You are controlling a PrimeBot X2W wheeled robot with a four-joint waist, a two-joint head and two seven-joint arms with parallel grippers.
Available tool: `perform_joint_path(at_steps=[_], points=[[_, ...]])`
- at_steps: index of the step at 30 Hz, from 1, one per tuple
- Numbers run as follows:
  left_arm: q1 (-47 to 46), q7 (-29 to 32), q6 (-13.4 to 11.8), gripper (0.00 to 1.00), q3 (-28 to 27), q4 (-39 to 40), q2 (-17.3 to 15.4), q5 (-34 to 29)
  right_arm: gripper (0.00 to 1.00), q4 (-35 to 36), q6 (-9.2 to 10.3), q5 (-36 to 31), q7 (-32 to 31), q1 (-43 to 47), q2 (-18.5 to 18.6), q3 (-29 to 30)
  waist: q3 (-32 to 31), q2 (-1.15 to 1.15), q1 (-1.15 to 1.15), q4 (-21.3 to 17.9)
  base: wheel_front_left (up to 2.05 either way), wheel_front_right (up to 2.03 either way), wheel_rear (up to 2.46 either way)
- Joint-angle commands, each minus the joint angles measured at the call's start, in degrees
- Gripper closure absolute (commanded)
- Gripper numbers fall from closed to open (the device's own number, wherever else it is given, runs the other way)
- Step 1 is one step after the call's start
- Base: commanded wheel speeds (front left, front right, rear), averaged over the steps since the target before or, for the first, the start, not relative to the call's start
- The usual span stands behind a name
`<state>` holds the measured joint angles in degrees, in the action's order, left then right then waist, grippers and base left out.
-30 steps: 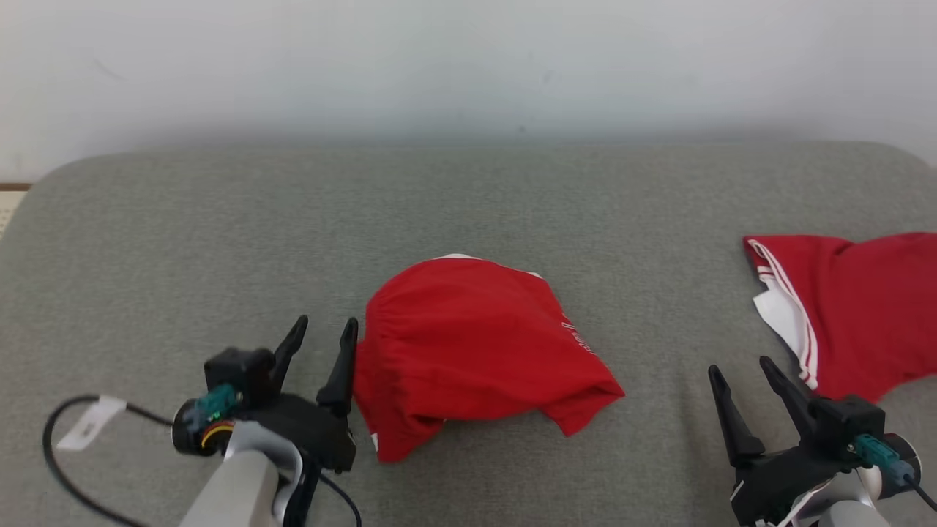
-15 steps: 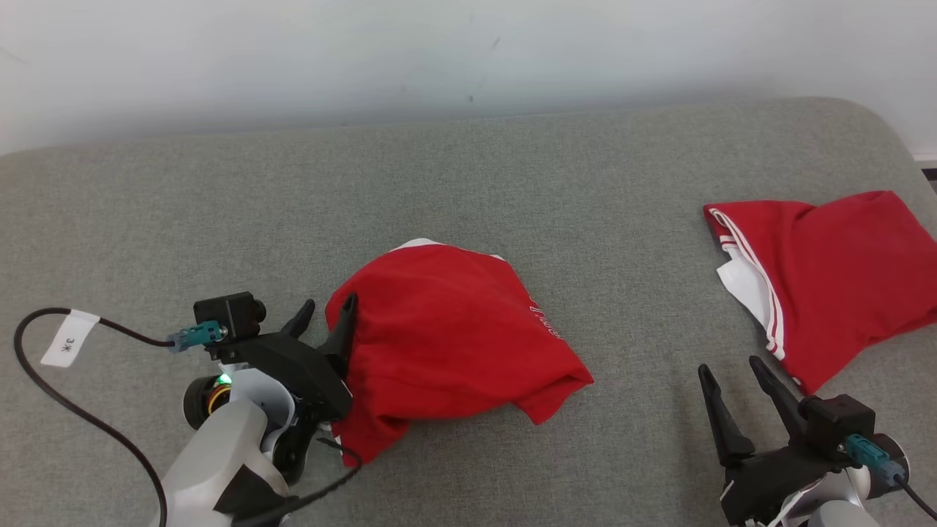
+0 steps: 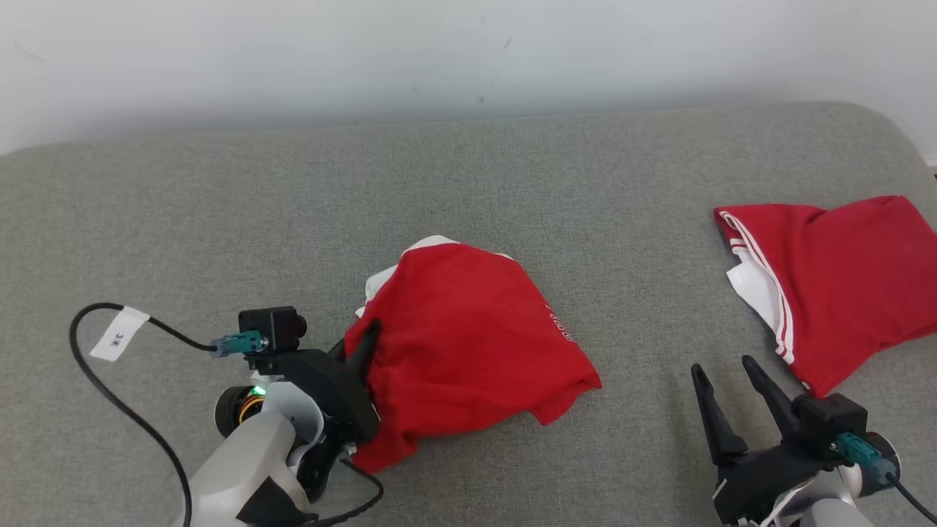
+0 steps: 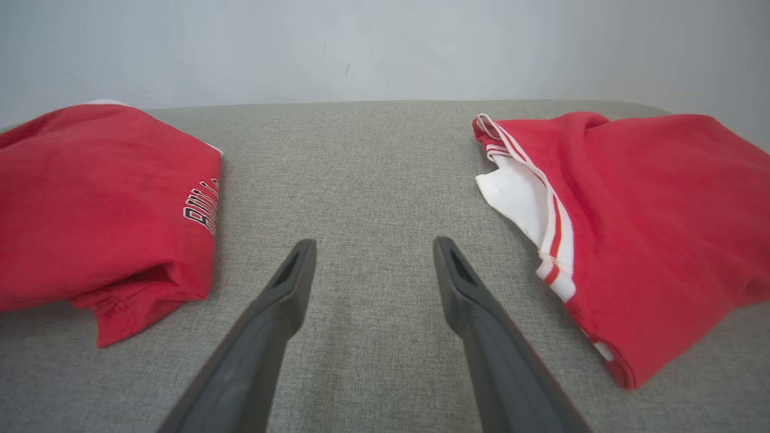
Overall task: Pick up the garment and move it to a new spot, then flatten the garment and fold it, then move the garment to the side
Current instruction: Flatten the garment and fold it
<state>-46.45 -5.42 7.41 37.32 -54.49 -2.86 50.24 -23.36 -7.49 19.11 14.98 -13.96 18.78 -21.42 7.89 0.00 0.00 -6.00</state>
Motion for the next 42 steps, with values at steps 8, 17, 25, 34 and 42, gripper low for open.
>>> perform_joint_path(at_steps=[8,17,25,34,42], points=[[-10.94,-9.77,-0.76,1.00,4.41,1.83,-2.54,-12.06,0.00,0.26,0.00,0.95,0.22,-1.68,-0.83,-0.06,1.56,0.00,0.00,-1.49,0.00,0.00,0.00],[-16.94,-9.82,-4.11,1.00,-5.68,29.43,-4.20,-33.85,0.00,0.12,0.00,1.13,0.22,-3.53,-1.98,0.24,3.43,0.00,0.00,-4.44,0.00,0.00,0.00],[-5.09,-9.81,-2.04,1.00,-11.79,38.03,-2.82,-39.78,0.00,0.11,0.00,1.01,0.22,-3.10,-2.78,1.30,3.76,0.00,0.00,-3.31,0.00,0.00,0.00],[14.60,-9.81,-0.48,1.00,-17.93,37.53,-2.69,-41.69,0.00,0.02,0.00,0.95,0.22,-3.14,-1.84,1.33,3.57,0.00,0.00,-0.26,0.00,0.00,0.00],[28.37,-9.82,-0.09,0.00,-23.63,33.93,-1.59,-42.03,0.00,-0.62,0.00,1.74,0.22,-2.08,-0.93,0.53,1.01,0.00,0.00,1.74,0.00,0.00,0.00]])
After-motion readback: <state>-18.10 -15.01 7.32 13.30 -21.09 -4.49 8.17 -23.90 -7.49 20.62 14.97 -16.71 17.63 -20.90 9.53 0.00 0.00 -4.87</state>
